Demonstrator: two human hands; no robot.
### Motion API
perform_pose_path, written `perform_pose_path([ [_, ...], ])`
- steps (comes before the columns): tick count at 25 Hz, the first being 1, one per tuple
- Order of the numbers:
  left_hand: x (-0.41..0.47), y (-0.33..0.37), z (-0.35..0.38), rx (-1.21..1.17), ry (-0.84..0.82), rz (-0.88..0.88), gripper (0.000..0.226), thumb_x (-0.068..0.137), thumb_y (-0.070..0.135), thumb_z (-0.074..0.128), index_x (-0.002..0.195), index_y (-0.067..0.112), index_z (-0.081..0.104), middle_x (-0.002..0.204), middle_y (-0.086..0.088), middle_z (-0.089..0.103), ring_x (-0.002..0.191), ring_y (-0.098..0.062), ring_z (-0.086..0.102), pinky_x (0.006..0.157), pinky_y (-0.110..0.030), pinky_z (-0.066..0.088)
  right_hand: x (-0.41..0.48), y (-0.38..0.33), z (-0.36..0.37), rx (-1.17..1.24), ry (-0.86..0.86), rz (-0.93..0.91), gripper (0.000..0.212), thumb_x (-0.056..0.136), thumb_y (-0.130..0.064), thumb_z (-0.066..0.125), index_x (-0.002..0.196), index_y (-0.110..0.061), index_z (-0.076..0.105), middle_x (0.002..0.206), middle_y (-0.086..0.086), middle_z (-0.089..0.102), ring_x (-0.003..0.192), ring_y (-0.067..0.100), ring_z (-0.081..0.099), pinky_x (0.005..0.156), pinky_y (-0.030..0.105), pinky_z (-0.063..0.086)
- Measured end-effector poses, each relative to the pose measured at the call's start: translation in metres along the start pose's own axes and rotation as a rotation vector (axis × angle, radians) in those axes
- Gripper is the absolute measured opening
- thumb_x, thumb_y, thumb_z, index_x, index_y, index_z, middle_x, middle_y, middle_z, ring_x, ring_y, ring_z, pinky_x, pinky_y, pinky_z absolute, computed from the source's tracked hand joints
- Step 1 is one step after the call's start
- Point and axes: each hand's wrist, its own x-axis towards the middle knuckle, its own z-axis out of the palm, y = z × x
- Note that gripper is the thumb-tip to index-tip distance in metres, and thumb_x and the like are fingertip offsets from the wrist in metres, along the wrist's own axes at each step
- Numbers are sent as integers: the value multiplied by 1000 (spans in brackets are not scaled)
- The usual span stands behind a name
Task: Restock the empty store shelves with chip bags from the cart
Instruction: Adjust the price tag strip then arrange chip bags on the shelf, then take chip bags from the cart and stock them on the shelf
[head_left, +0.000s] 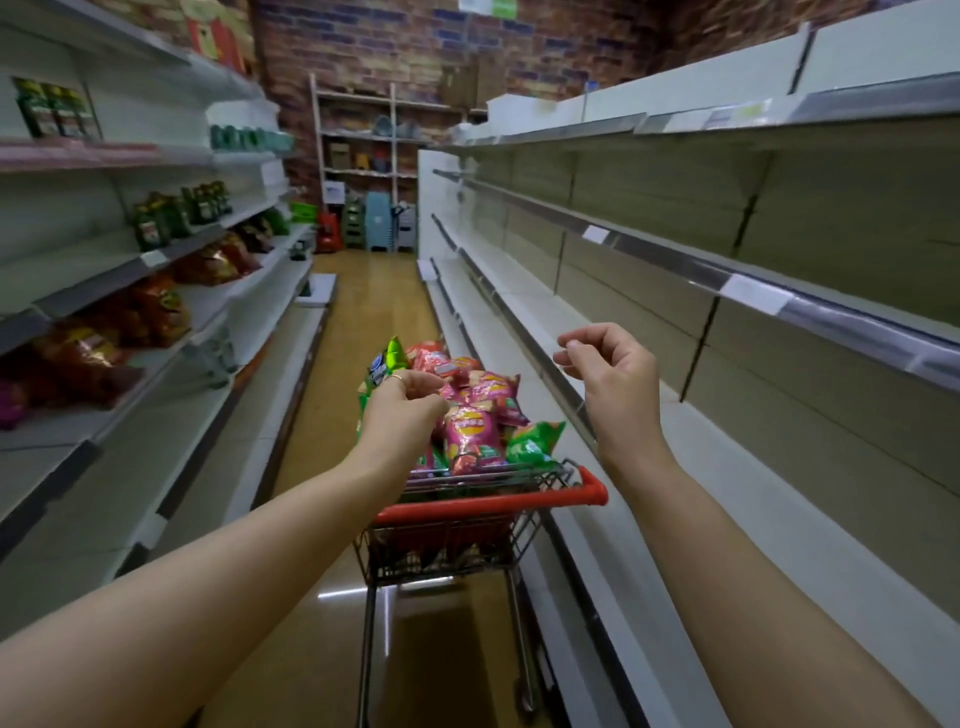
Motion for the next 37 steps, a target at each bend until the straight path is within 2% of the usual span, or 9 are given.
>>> perform_pose_path([
  [3,51,-19,18,19,62,-44,20,84,-2,57,84,18,57,87,-3,58,74,-17,52,71,-35,45,52,41,5,48,-58,45,14,90,-4,51,82,-11,60,71,-1,60,56,-3,57,51,11,47],
  [7,116,-40,49,80,132,-112,18,83,2,60,84,20,58,92,-3,61,90,-23,58,88,-44,49,121,99,4,70,-102,137,17,90,-4,52,79,-15,60,69,-5,61,59,-2,60,55,14,48],
  [12,167,-63,76,89,156,-191,20,86,-1,57,81,18,55,87,-3,56,85,-20,53,75,-34,46,179,158,17,32,-193,183,21,90,-3,51,76,-17,59,73,0,61,69,9,60,60,18,50],
  [16,198,-86,69,83,203,-265,19,84,0,60,83,18,56,90,-4,58,88,-23,55,82,-40,48,202,195,45,76,-264,315,17,93,-8,50,79,-15,58,78,2,62,71,10,61,50,17,49],
  [19,223,-100,57,88,233,-300,17,84,1,60,84,18,57,95,-7,59,83,-21,54,75,-36,46,214,213,73,65,-299,340,18,93,-9,51,78,-17,58,79,2,63,73,11,62,53,20,49],
  [24,274,-117,33,91,191,-342,15,85,1,58,87,16,56,100,-13,59,82,-21,53,77,-39,49,239,236,120,-2,-302,350,19,92,-9,51,78,-19,58,77,3,63,75,18,62,70,39,53],
  [28,320,-123,11,91,164,-331,15,86,-2,57,89,12,55,108,-7,59,94,-15,53,65,-23,45,263,252,162,-62,-302,350,22,92,-10,50,76,-22,58,84,10,64,82,28,62,75,48,53],
  [33,369,-147,-7,140,114,-362,14,85,-1,58,94,9,56,103,-7,59,85,-14,53,66,-25,44,285,283,200,-130,-314,358,23,93,-10,48,77,-24,57,89,9,63,83,19,60,75,37,52],
  [37,410,-177,-4,192,75,-419,13,86,3,58,91,14,56,97,-7,59,85,-18,54,75,-31,44,320,321,228,-162,-369,382,21,90,-8,50,76,-21,59,77,2,60,74,21,56,70,41,49],
])
